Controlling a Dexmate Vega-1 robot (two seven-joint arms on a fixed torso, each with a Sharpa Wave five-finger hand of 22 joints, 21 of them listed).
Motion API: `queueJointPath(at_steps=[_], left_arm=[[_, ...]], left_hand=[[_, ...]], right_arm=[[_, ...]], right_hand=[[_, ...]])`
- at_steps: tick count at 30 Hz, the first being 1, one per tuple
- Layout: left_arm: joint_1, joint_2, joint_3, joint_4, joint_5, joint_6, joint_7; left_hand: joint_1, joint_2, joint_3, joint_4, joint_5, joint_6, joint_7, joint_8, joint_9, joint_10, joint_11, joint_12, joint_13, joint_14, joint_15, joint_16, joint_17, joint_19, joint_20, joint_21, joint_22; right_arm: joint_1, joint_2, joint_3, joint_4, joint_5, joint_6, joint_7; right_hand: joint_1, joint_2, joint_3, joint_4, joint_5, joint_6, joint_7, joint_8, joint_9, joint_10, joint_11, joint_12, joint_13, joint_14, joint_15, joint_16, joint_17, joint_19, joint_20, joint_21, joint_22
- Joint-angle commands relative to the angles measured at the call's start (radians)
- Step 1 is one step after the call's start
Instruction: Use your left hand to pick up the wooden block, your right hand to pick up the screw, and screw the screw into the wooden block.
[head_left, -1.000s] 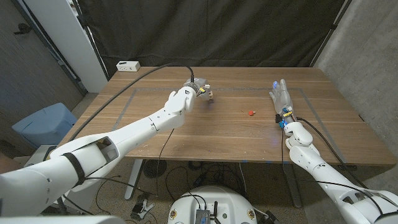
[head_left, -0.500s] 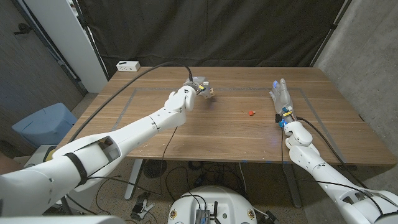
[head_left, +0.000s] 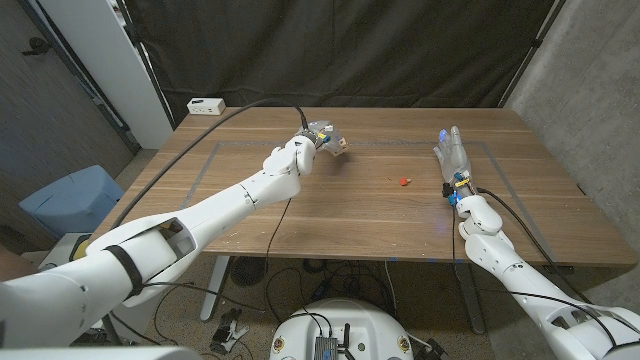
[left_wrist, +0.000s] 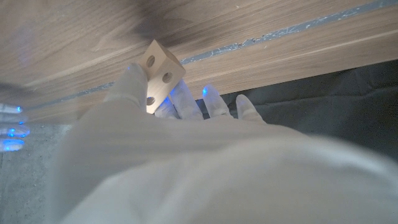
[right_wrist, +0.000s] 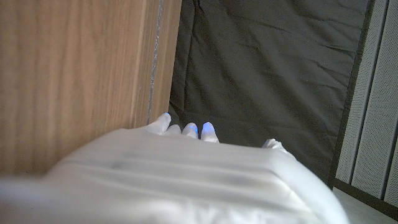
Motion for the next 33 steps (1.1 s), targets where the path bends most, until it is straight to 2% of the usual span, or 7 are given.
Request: queueJointPath(at_steps=[1,14,22,26,33], left_arm=[[0.011,-0.019,-0.056,0.01,-0.155,-0.052,0.055],[0.026,-0.014,-0.099,0.028,-0.303,-0.145,0.087],[0.032,-0.001,-0.111,0.044,-0.363,-0.188,0.083],[0.035,0.009,-0.119,0.07,-0.401,-0.258,0.073],[0.04,0.019,-0.128,0.098,-0.44,-0.33,0.064]], left_hand=[[0.003,0.011,-0.006,-0.001,0.007,0.011,0.0,-0.004,0.002,0.014,-0.001,-0.007,0.005,0.007,-0.08,-0.002,0.002,0.005,0.007,-0.005,0.0],[0.007,0.015,-0.017,-0.002,0.008,0.012,0.0,-0.008,0.002,0.014,-0.001,-0.028,0.014,-0.008,-0.073,-0.007,0.002,-0.005,0.008,-0.007,0.0],[0.003,0.016,-0.024,0.0,0.007,0.011,0.0,-0.009,0.002,0.003,-0.001,-0.041,0.019,-0.02,-0.067,-0.009,0.003,-0.02,0.008,-0.008,0.0],[0.003,0.016,-0.026,-0.001,0.008,0.011,0.0,-0.009,0.002,-0.001,-0.001,-0.044,0.021,-0.026,-0.068,-0.01,0.003,-0.023,0.007,-0.008,0.0],[0.004,0.02,-0.029,0.0,0.007,0.008,0.0,-0.011,0.002,-0.019,-0.002,-0.053,0.024,-0.034,-0.067,-0.01,0.004,-0.033,0.007,-0.008,0.0]], right_arm=[[-0.006,-0.002,0.001,-0.006,-0.003,0.001,-0.006],[-0.012,-0.022,-0.005,-0.034,-0.02,-0.011,-0.011],[-0.017,-0.053,-0.019,-0.071,-0.06,-0.039,-0.039],[-0.025,-0.07,-0.025,-0.097,-0.081,-0.058,-0.061],[-0.043,-0.101,-0.03,-0.14,-0.12,-0.078,-0.099]], right_hand=[[-0.001,-0.004,0.0,-0.002,0.01,0.003,-0.01,0.002,0.004,-0.001,-0.006,0.006,0.003,-0.002,0.0,0.009,0.004,0.001,-0.016,0.002,0.003],[-0.002,-0.004,-0.001,-0.002,0.011,0.002,-0.01,0.002,0.004,-0.001,-0.007,0.006,0.003,-0.002,0.001,0.009,0.004,0.001,-0.016,0.002,0.003],[-0.001,-0.003,-0.001,-0.003,0.012,0.001,-0.011,0.001,0.004,-0.003,-0.009,0.006,0.003,-0.004,0.003,0.008,0.003,0.001,-0.017,0.002,0.003],[0.0,-0.003,0.0,-0.004,0.012,0.0,-0.012,0.001,0.004,-0.003,-0.009,0.006,0.003,-0.007,0.003,0.007,0.003,0.001,-0.017,0.002,0.003],[0.002,-0.005,0.0,-0.006,0.013,0.001,-0.012,0.001,0.004,-0.005,-0.008,0.005,0.003,-0.011,0.008,0.005,0.003,-0.005,-0.01,0.0,0.003]])
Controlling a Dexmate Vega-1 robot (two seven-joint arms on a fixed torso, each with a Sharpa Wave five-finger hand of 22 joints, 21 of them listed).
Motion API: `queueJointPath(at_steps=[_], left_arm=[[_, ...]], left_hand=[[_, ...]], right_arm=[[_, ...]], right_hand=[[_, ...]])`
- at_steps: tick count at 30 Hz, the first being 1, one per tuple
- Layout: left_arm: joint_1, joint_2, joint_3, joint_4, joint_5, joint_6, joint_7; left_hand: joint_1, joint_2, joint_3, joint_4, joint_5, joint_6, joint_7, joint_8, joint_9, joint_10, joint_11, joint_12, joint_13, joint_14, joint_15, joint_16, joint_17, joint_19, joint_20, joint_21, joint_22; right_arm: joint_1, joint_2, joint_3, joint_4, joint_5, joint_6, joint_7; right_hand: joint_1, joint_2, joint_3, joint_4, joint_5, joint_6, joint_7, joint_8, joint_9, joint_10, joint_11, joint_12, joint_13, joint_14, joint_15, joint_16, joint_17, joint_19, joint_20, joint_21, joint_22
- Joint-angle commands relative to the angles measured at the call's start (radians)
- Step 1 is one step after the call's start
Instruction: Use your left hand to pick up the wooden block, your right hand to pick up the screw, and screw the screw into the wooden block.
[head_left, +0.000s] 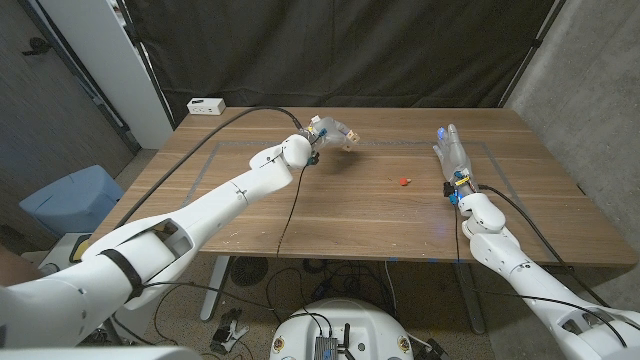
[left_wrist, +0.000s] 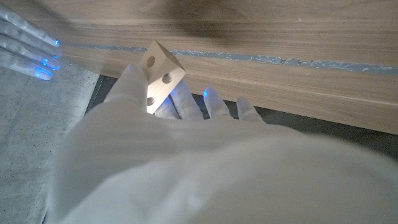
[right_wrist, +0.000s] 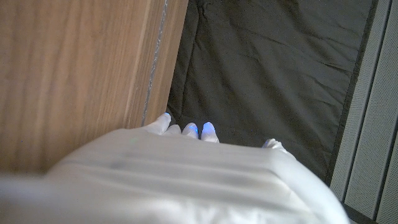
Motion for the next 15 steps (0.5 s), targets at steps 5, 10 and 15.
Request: queueJointPath(at_steps=[5,10,15], left_arm=[[0.025,0.011,-0.039,0.057,-0.118,-0.146,0.007],[0.034,0.012,-0.048,0.088,-0.14,-0.216,0.015],[0.042,0.005,-0.06,0.12,-0.169,-0.269,0.014]], left_hand=[[0.004,0.014,-0.006,0.001,0.004,0.007,-0.004,-0.002,0.002,-0.017,0.0,-0.006,0.008,-0.01,-0.065,0.0,0.004,-0.013,0.001,-0.003,0.0],[0.004,0.014,-0.007,0.0,0.005,0.008,-0.004,-0.002,0.003,-0.029,0.0,-0.011,0.009,-0.01,-0.067,0.001,0.005,-0.014,0.001,-0.002,0.0],[0.003,0.016,-0.009,0.001,0.005,0.006,-0.003,-0.003,0.003,-0.036,0.0,-0.012,0.01,-0.016,-0.068,0.0,0.005,-0.019,0.001,-0.003,0.0]], right_arm=[[-0.037,-0.074,-0.012,-0.098,-0.084,-0.046,-0.071],[-0.055,-0.111,-0.011,-0.153,-0.115,-0.084,-0.105],[-0.074,-0.152,-0.011,-0.216,-0.157,-0.134,-0.146]], right_hand=[[0.006,-0.012,-0.003,-0.012,0.004,0.004,-0.005,0.003,0.004,-0.003,-0.004,0.005,0.003,-0.006,0.007,0.005,0.002,-0.007,-0.004,-0.001,0.003],[0.015,-0.021,-0.004,-0.021,0.001,0.008,-0.007,0.005,0.004,-0.003,0.002,0.006,0.003,-0.006,0.007,0.005,0.001,-0.007,-0.003,-0.001,0.002],[0.02,-0.025,-0.003,-0.026,0.0,0.01,-0.008,0.005,0.005,-0.003,0.0,0.006,0.003,-0.006,0.008,0.005,0.0,-0.007,0.0,-0.001,0.002]])
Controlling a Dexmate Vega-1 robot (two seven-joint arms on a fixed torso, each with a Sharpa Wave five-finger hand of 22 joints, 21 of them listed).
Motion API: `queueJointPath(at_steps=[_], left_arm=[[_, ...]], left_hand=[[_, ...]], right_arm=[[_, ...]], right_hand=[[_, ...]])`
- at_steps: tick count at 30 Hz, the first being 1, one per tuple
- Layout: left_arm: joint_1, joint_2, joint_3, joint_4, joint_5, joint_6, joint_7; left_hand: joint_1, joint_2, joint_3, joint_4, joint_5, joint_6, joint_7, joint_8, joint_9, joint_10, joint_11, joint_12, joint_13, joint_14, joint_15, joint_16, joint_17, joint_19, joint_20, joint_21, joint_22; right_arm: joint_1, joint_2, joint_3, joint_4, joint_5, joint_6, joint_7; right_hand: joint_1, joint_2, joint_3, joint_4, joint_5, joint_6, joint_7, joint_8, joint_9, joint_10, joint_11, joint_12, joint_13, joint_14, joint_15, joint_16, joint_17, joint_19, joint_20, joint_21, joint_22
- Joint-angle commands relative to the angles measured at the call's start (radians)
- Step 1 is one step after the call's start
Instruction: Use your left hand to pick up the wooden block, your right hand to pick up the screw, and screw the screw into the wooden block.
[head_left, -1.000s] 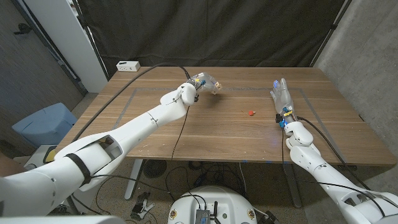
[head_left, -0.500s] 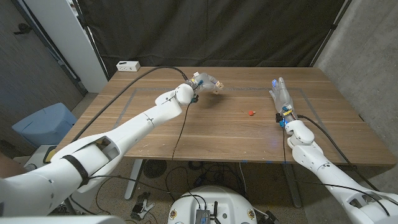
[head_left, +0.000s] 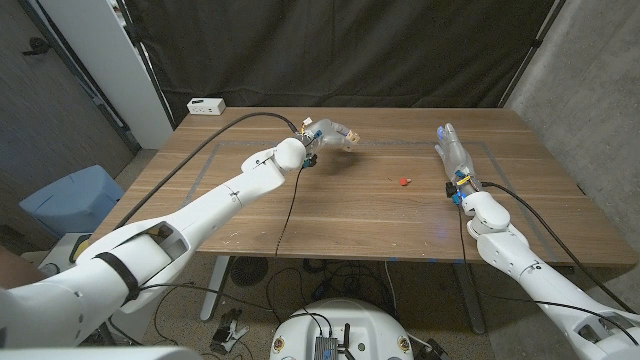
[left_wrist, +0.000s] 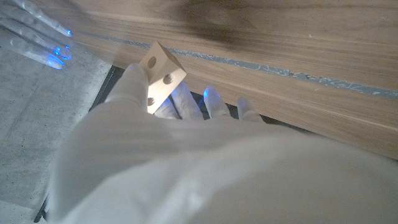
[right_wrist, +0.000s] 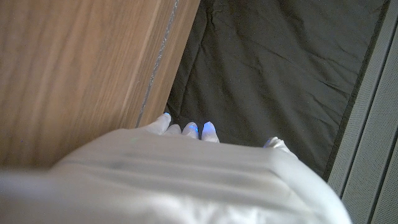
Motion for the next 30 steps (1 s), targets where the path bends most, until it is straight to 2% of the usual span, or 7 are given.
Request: queueJointPath(at_steps=[1,9,12,18,30], left_arm=[[0.022,-0.008,-0.029,0.063,-0.076,-0.13,0.013],[0.026,-0.026,-0.048,0.12,-0.138,-0.205,-0.01],[0.028,-0.032,-0.052,0.125,-0.151,-0.201,-0.01],[0.029,-0.048,-0.065,0.175,-0.203,-0.252,-0.044],[0.019,-0.063,-0.07,0.222,-0.25,-0.279,-0.078]], left_hand=[[-0.001,0.013,-0.001,0.0,0.005,0.006,-0.003,0.001,0.003,-0.01,0.001,-0.003,0.005,-0.007,-0.07,0.0,0.005,-0.009,0.001,-0.003,0.0],[0.001,0.014,-0.004,-0.002,0.005,0.003,-0.003,0.001,0.003,-0.023,0.001,-0.006,0.005,-0.022,-0.069,-0.003,0.005,-0.021,-0.006,-0.004,0.0],[0.001,0.015,-0.004,-0.002,0.005,0.001,-0.004,0.0,0.003,-0.029,0.002,-0.007,0.005,-0.027,-0.07,-0.002,0.005,-0.025,-0.004,-0.003,0.0],[0.004,0.019,-0.005,-0.002,0.005,0.0,-0.004,0.0,0.003,-0.04,0.003,-0.009,0.004,-0.039,-0.068,-0.003,0.005,-0.038,-0.008,-0.004,0.0],[0.003,0.023,-0.008,-0.001,0.006,-0.007,-0.004,0.0,0.003,-0.056,0.003,-0.011,0.001,-0.053,-0.064,-0.002,0.006,-0.053,-0.004,-0.003,0.0]], right_arm=[[-0.043,-0.093,-0.002,-0.135,-0.088,-0.092,-0.087],[-0.069,-0.149,-0.005,-0.211,-0.157,-0.151,-0.134],[-0.078,-0.166,-0.005,-0.232,-0.175,-0.166,-0.141],[-0.099,-0.211,0.0,-0.287,-0.201,-0.217,-0.147],[-0.133,-0.309,0.002,-0.42,-0.267,-0.373,-0.168]], right_hand=[[0.008,-0.012,0.002,-0.008,-0.001,0.006,-0.005,0.005,0.005,-0.003,-0.001,0.006,0.003,0.0,0.003,0.005,0.003,-0.007,0.0,-0.001,0.002],[0.029,-0.014,0.008,-0.024,-0.006,0.019,-0.005,0.011,0.005,0.008,0.0,0.01,0.003,0.007,0.002,0.008,0.002,-0.005,0.002,0.0,0.002],[0.058,-0.001,0.025,-0.043,-0.017,0.027,-0.008,0.013,0.005,0.013,0.004,0.011,0.003,0.012,0.002,0.009,0.001,0.002,0.002,0.002,0.002],[0.096,0.009,0.045,-0.07,-0.025,0.033,-0.007,0.015,0.005,0.017,0.011,0.011,0.003,0.014,0.005,0.009,0.0,0.006,0.005,0.002,0.001],[0.149,-0.016,0.059,-0.12,-0.039,0.045,0.002,0.019,0.007,0.014,0.02,0.009,0.004,0.013,0.022,0.008,0.001,0.003,0.019,-0.001,0.001]])
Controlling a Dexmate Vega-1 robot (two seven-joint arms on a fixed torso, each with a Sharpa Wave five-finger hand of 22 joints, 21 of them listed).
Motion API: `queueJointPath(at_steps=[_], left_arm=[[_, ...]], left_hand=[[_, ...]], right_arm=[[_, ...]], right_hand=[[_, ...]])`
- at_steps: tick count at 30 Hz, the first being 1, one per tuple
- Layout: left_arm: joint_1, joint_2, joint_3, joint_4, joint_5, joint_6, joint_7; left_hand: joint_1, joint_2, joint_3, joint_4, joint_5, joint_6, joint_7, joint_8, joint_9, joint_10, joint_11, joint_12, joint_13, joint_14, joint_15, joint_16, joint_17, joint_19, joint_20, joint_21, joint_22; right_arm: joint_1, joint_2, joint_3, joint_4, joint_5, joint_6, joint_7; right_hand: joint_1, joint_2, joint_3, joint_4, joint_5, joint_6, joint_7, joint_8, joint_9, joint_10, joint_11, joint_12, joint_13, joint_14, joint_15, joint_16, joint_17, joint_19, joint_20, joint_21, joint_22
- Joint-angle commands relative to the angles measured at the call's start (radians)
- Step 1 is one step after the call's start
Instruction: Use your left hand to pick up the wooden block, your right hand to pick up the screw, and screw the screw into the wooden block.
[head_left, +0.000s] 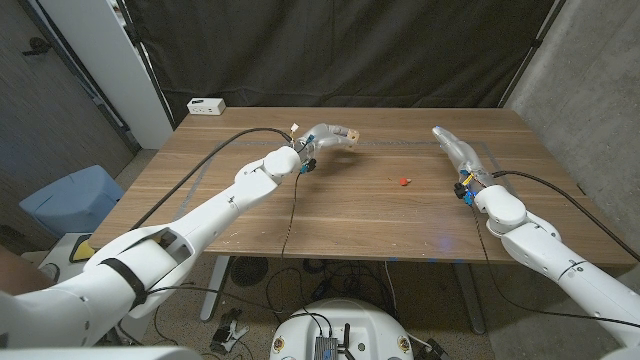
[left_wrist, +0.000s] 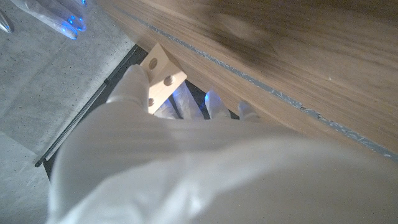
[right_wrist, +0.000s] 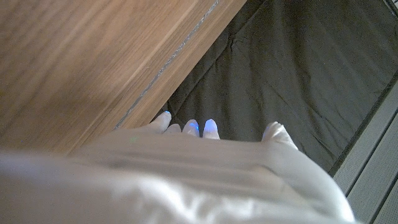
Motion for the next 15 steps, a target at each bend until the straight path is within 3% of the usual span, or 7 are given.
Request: queueJointPath(at_steps=[1,11,15], left_arm=[[-0.011,-0.023,-0.011,0.069,-0.056,-0.042,-0.04],[-0.042,-0.031,0.002,0.123,-0.053,-0.082,-0.068],[-0.056,-0.038,0.008,0.161,-0.044,-0.131,-0.076]], left_hand=[[0.006,0.009,-0.004,0.003,0.006,-0.003,-0.001,0.0,0.003,-0.004,0.001,0.0,-0.001,-0.004,-0.069,0.002,0.003,-0.007,0.007,0.001,0.0],[0.004,0.011,-0.006,0.004,0.005,0.007,0.0,0.004,0.003,-0.005,0.001,0.0,-0.009,-0.005,-0.066,0.004,0.003,-0.015,0.009,0.001,0.001],[0.006,0.011,-0.008,0.002,0.005,0.01,0.0,0.005,0.003,-0.007,0.001,0.002,-0.01,-0.007,-0.05,0.005,0.002,-0.019,0.01,0.002,0.001]], right_arm=[[-0.034,-0.096,0.004,-0.129,-0.084,-0.171,-0.031],[-0.042,-0.16,-0.004,-0.192,-0.151,-0.236,-0.025],[-0.051,-0.189,-0.001,-0.225,-0.177,-0.27,-0.028]], right_hand=[[0.024,-0.009,0.005,-0.017,-0.006,0.015,0.004,0.011,0.005,0.0,0.006,0.002,0.004,-0.001,0.008,0.008,0.0,-0.001,0.005,-0.001,0.003],[0.06,-0.021,0.016,-0.05,-0.015,0.012,-0.009,0.009,0.007,-0.002,0.017,0.002,0.005,-0.001,0.015,0.008,0.001,-0.003,0.014,-0.002,0.003],[0.075,-0.022,0.022,-0.061,-0.014,0.014,-0.016,0.01,0.008,-0.002,0.018,0.002,0.005,0.0,0.016,0.008,0.001,-0.003,0.016,-0.002,0.003]])
